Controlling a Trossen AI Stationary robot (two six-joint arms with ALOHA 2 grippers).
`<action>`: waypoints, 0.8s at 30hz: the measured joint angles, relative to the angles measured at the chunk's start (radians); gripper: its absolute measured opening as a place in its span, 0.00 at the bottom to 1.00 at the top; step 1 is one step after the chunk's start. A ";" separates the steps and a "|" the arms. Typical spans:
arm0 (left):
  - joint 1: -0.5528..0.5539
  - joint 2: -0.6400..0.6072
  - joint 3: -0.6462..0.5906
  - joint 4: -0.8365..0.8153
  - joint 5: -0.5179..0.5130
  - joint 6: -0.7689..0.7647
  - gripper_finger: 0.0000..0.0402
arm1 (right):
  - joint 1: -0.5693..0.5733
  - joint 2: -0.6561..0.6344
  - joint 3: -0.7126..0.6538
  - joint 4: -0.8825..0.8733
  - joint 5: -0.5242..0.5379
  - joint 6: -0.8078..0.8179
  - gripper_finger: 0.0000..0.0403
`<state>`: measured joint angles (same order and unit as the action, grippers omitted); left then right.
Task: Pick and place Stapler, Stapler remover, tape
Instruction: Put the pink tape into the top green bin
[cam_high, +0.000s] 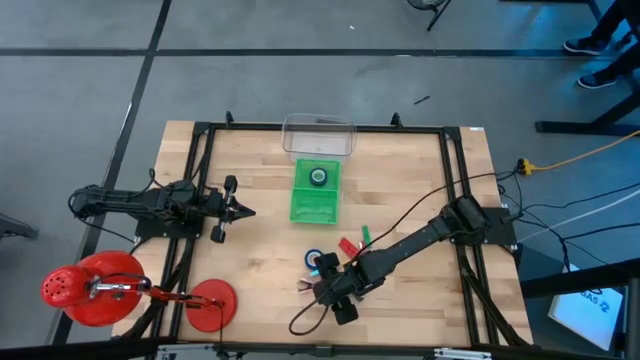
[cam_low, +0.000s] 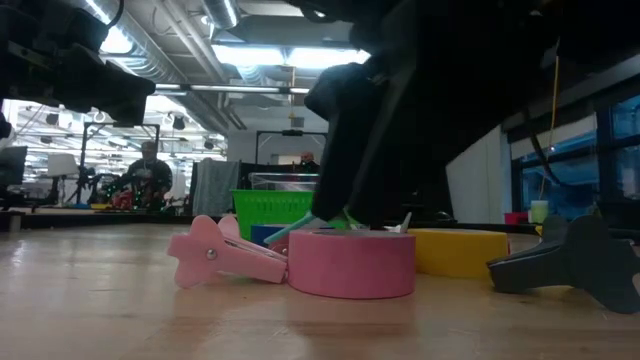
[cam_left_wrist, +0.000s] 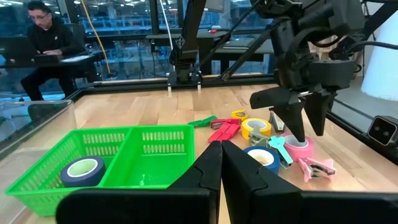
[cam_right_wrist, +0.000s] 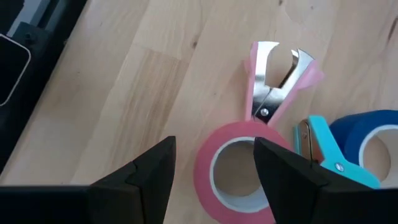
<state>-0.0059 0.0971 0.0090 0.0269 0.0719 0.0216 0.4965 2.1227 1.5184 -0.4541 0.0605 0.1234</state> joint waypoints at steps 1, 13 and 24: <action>0.000 0.000 0.000 0.000 0.000 0.000 0.01 | 0.000 0.000 -0.001 0.001 0.000 0.000 0.54; 0.000 0.000 0.000 0.000 0.000 0.000 0.01 | 0.006 0.000 -0.001 -0.024 -0.008 0.000 0.54; 0.000 0.000 0.000 0.000 0.000 0.000 0.02 | 0.023 0.053 0.000 -0.037 -0.004 -0.030 0.54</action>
<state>-0.0059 0.0971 0.0090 0.0273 0.0719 0.0216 0.5190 2.1758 1.5185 -0.4912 0.0566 0.0931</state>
